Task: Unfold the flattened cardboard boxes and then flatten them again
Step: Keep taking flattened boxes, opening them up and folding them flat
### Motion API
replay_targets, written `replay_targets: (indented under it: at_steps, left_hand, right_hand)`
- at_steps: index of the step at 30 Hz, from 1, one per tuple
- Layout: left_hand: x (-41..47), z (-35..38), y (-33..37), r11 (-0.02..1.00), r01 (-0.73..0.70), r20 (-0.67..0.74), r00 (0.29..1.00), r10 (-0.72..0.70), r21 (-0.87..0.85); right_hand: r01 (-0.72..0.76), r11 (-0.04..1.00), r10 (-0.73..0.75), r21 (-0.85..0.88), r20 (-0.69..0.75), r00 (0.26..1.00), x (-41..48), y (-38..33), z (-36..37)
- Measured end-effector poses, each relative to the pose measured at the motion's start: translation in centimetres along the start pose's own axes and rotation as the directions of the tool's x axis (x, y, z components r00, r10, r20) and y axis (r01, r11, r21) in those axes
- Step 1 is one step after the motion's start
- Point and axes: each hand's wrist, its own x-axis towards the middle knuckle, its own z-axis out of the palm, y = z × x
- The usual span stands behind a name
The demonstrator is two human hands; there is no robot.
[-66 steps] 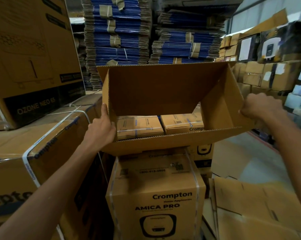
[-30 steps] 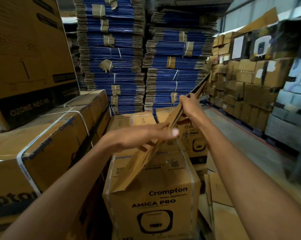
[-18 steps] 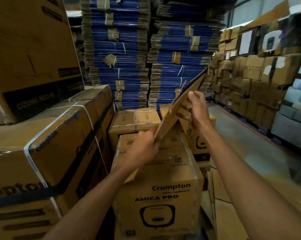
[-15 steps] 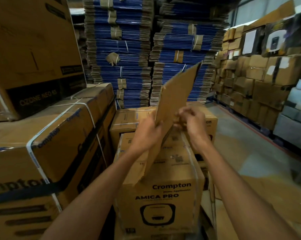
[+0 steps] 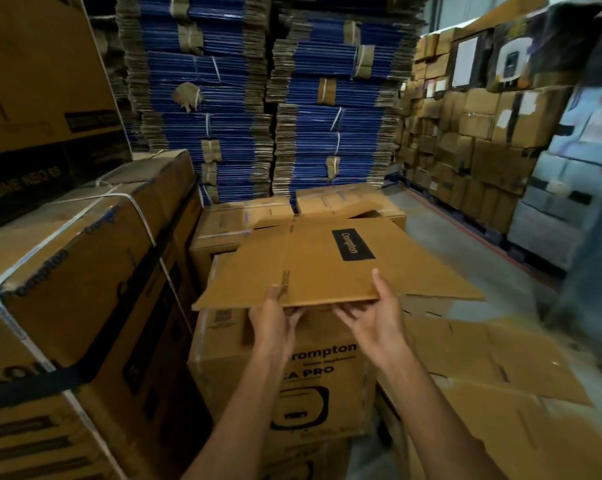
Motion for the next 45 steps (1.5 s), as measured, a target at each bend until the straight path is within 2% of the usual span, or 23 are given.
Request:
replay_targets:
  at_steps: [4,10,16,22,31,37,45]
  left_hand:
    - [-1.0,-3.6,-3.3,0.994,0.100,-0.039,0.994,-0.098,0.043]
    - [-1.1,-7.7,-5.4,0.961,0.265,-0.107,0.956,-0.272,-0.074]
    - [-0.9,-10.0,-5.7,0.922,0.347,-0.071,0.929,-0.363,-0.174]
    - [-0.8,-10.8,-5.7,0.923,0.347,-0.078,0.928,-0.363,-0.165]
    - [-0.6,-12.4,-5.8,0.903,0.417,-0.067,0.903,-0.424,-0.100]
    - [-1.6,-12.2,-7.3,0.910,0.414,-0.022,0.910,-0.415,-0.035]
    - [-4.5,-10.1,-10.2,0.910,0.405,0.009,0.914,-0.406,-0.085]
  right_hand:
    - [-0.012,1.000,0.011,0.000,-0.268,0.963,1.7,1.6,-3.7]
    - [-0.096,0.990,0.052,-0.099,-0.381,0.923,1.4,5.1,-7.3]
    - [-0.172,0.952,0.054,-0.255,-0.411,0.910,0.6,6.0,-8.6]
    - [-0.159,0.957,0.053,-0.242,-0.395,0.917,0.4,7.0,-8.5]
    - [-0.095,0.974,0.012,-0.204,-0.372,0.928,-0.8,8.3,-8.9]
    - [0.013,0.991,-0.060,-0.134,-0.352,0.934,-2.0,7.3,-11.1]
    - [0.110,0.986,-0.143,-0.125,-0.289,0.947,-4.5,3.4,-13.4]
